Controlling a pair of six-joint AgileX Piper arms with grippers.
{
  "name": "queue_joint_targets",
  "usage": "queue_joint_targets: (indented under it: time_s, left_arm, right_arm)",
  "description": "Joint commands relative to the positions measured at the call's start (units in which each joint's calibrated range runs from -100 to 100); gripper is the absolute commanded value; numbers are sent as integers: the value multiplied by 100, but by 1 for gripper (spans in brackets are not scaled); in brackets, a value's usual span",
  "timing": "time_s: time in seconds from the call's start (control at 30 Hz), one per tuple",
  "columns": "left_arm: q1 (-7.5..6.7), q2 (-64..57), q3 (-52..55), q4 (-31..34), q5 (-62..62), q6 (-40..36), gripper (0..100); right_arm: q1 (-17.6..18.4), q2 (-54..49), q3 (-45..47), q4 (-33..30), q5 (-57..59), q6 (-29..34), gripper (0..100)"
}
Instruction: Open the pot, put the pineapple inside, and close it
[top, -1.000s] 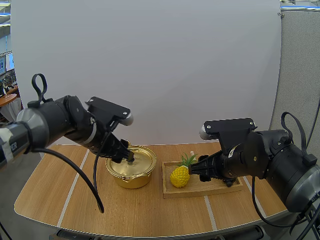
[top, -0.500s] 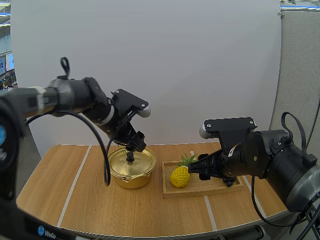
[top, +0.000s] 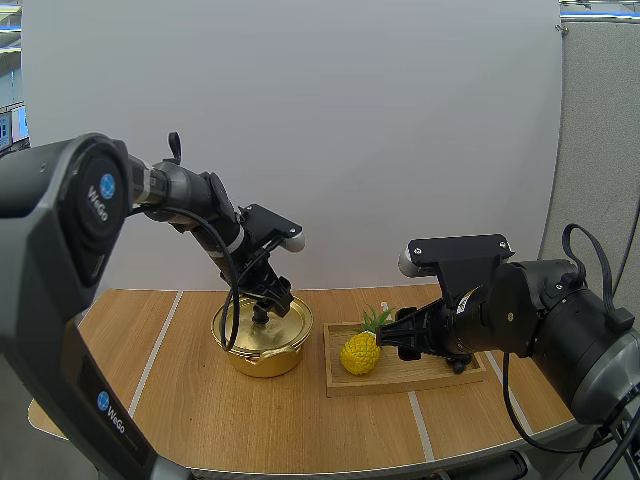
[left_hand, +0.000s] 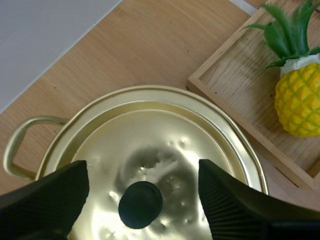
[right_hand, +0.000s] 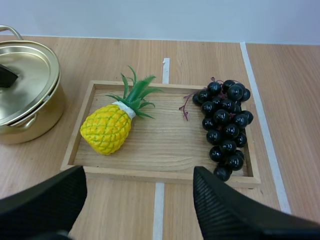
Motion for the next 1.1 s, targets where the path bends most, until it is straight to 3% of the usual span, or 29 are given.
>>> queue_joint_targets:
  time_s: [0.0,0.23,0.47,0.53,0.7,1.07]
  left_arm:
    - [-26,108,-55,161,63,-80,100]
    - [-26,118,-55,543,25,-350,100]
    - [-26,118,-55,521,41,-492,100]
    - [-26,118,-55,521,140,-492,79]
    - [-26,118,-55,521,262,-492,3]
    - [-26,-423,-167,507,760,-719,0]
  right_arm:
    - [-21,-39,-40,11,-103,-59,100]
    - [-21,-39,-40,11,-103,-59,100]
    - [-21,-39,-40,11,-103,-59,100]
    - [-21,-39,-40,11,-103,-59,100]
    - [-21,-39,-40,11,-103,-59,100]
    - [-21,-39,-40,11,-103,-59,100]
